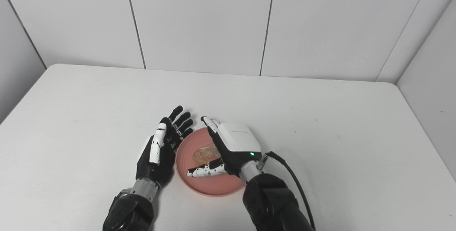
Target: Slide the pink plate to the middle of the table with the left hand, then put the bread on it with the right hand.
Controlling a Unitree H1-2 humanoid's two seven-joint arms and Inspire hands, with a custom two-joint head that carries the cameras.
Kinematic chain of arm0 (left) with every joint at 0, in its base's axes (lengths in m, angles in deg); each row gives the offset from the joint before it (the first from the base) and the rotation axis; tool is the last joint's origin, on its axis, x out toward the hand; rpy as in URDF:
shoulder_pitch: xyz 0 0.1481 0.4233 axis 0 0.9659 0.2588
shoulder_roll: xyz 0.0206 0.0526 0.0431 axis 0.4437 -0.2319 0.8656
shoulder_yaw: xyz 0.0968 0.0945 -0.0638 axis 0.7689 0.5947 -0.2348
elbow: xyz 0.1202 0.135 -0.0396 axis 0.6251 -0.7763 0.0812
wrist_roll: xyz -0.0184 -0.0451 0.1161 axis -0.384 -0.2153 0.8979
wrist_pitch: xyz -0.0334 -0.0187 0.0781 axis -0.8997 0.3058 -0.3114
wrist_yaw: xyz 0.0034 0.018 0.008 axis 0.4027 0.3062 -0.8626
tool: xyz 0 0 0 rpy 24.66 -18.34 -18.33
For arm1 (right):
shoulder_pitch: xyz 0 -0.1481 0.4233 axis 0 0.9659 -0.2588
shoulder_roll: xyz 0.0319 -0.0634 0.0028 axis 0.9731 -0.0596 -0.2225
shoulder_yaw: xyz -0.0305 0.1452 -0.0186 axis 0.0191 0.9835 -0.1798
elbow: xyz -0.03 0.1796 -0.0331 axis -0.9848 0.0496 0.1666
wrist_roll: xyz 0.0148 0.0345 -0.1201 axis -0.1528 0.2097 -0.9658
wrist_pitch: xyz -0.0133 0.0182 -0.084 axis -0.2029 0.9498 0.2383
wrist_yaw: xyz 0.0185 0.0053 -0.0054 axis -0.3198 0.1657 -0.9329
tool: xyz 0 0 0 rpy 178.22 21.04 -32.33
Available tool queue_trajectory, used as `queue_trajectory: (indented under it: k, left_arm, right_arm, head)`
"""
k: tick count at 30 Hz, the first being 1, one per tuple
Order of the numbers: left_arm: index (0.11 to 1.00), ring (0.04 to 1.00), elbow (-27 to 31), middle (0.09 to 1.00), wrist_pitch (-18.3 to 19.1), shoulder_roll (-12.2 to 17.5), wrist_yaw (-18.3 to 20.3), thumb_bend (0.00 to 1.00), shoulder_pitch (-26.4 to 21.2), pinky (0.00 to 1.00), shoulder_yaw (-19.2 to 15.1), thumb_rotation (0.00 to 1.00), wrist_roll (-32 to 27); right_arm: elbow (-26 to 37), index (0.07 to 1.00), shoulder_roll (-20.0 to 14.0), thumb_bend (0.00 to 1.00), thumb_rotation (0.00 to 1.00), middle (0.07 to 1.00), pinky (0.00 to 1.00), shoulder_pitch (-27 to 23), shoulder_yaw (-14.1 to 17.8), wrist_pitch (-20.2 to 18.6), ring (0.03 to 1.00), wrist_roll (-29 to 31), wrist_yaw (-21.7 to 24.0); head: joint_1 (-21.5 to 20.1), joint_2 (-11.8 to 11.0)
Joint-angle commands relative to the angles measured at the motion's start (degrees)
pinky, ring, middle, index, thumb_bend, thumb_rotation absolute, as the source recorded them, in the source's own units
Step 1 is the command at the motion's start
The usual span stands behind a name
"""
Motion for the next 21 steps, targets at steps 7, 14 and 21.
queue_trajectory:
  k: [7,14,21]
  left_arm:
    - [0.921,0.965,-0.96,0.946,2.05,-0.52,-0.02,0.39,1.35,0.97,-0.22,1.0,-0.74]
    - [0.907,0.933,-0.05,0.926,2.21,-0.26,-0.01,0.39,1.81,0.93,-0.36,1.0,-0.56]
    - [0.916,0.926,0.07,0.932,0.83,-0.16,-0.41,0.4,2.22,0.94,-0.61,1.0,-0.04]
  right_arm:
    - [7.08,0.973,0.86,1.0,0.58,0.943,0.84,-2.58,5.93,1.91,0.913,5.85,-2.53]
    - [12.02,0.984,-0.34,1.0,0.7,0.953,0.78,-2.1,12.87,3.74,0.888,12.21,-5.26]
    - [12.38,0.982,-1.17,0.91,0.9,0.959,0.84,2.65,17.68,6.98,0.922,19.07,-10.83]
  head:
    - [-0.19,-0.61]
    - [-1.02,-1.43]
    - [-1.66,-1.74]
